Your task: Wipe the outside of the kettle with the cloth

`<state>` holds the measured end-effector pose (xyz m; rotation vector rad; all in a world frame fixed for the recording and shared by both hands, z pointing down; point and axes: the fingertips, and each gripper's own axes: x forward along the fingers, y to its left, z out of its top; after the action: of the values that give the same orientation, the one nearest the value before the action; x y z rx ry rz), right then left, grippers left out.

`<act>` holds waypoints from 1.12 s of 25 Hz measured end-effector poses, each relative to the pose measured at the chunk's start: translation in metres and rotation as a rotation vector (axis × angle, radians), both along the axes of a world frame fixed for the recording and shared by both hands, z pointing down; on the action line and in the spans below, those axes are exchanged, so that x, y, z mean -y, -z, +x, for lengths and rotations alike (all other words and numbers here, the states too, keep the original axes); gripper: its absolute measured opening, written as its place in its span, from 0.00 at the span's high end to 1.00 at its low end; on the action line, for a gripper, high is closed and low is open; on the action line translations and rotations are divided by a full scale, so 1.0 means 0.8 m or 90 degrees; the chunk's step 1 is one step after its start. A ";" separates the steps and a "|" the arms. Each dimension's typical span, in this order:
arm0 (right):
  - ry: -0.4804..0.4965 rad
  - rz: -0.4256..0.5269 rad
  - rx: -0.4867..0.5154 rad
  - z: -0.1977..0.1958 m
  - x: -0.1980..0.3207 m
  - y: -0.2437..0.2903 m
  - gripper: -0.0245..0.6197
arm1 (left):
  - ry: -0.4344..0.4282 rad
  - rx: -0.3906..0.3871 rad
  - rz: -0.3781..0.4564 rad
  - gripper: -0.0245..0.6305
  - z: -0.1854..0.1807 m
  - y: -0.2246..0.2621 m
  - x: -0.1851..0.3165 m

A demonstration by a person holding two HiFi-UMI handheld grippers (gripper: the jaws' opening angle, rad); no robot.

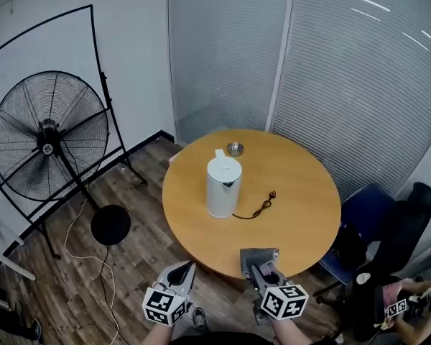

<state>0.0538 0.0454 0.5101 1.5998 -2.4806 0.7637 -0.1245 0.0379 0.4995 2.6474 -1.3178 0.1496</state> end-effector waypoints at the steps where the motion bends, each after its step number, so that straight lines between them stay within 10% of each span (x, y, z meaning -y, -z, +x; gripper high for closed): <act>1: -0.008 0.002 0.001 -0.004 0.010 0.001 0.90 | -0.006 0.001 0.002 0.95 -0.005 0.002 0.011; 17: -0.103 0.015 0.000 -0.027 0.119 0.002 0.90 | -0.090 -0.008 0.001 0.94 -0.022 -0.001 0.147; 28: -0.054 0.023 -0.015 0.013 0.225 0.006 0.90 | -0.029 -0.034 0.006 0.94 0.018 0.015 0.253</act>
<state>0.0644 -0.1343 0.5055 1.7252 -2.4384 0.7099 -0.1098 -0.1645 0.4879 2.6711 -1.2458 0.0791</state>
